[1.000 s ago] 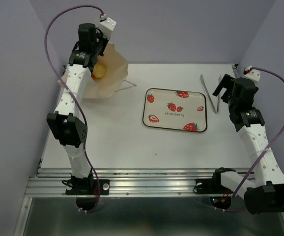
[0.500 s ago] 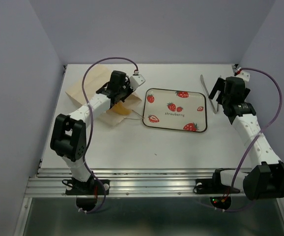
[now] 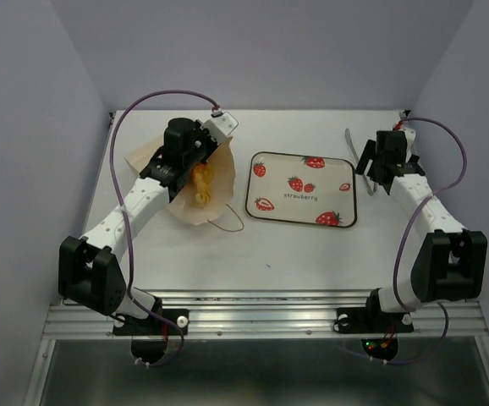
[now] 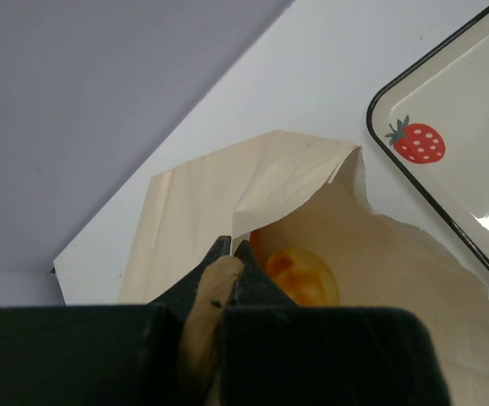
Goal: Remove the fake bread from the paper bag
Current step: Pick up the clamp at the center of the board.
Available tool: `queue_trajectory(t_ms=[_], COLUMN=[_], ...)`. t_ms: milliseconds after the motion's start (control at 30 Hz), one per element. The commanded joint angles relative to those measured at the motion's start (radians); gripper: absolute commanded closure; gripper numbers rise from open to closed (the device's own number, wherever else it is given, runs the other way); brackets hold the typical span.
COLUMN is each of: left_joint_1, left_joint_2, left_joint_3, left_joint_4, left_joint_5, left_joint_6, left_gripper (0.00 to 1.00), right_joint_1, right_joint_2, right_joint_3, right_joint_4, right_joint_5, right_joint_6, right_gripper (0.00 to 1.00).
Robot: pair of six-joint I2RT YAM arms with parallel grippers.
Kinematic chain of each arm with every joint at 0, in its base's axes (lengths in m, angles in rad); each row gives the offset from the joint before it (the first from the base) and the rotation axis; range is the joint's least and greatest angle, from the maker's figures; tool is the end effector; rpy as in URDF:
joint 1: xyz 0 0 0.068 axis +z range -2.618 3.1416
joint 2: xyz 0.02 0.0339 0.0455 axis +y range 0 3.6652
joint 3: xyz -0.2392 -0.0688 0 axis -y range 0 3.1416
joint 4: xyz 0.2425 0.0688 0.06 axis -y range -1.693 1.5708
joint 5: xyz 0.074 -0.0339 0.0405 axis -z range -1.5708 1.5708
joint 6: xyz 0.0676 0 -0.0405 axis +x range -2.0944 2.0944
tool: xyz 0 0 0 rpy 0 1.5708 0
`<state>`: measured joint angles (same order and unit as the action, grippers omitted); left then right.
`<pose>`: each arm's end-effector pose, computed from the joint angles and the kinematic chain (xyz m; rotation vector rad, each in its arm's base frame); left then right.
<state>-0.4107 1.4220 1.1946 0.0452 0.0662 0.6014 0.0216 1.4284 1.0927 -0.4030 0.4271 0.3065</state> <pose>0.3406 -0.1532 0.3282 0.8918 1.5095 0.0812 0.3355 -0.0208 0.2358 0.5303 2.1861 -0.3175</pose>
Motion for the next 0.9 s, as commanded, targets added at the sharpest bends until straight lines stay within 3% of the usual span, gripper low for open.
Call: queue_trajectory(t_ms=[0,67,167,300,733,867], left_joint_1=[-0.002,-0.002,-0.002,0.0,-0.005,-0.007], left_joint_2=[-0.021,-0.018,-0.015,-0.014,-0.009,-0.001], left_joint_3=[-0.023,-0.021,-0.018,-0.015,-0.017,-0.013], left_joint_4=[0.07,0.07,0.068,0.065,0.061,0.061], left_joint_5=[0.004,0.006,0.01,0.017,0.021,0.018], left_joint_6=[0.004,0.006,0.005,0.003,0.005,0.0], left_gripper=[1.0,1.0,1.0,1.0,1.0,1.0], right_joint_1=[-0.06,-0.107,-0.129,-0.129,-0.169,-0.169], right_joint_2=[0.063,0.124,0.182,0.28,0.559,0.604], right_joint_3=[0.094,0.113,0.145,0.186,0.406,0.431], right_joint_4=[0.033,0.067,0.104,0.13,0.178,0.176], right_joint_5=[-0.026,-0.212,-0.341,-0.372,-0.352,-0.418], right_joint_6=[-0.073,-0.157,-0.292,-0.431,-0.441,-0.472], right_gripper=[0.0,0.0,0.0,0.0,0.0,0.0])
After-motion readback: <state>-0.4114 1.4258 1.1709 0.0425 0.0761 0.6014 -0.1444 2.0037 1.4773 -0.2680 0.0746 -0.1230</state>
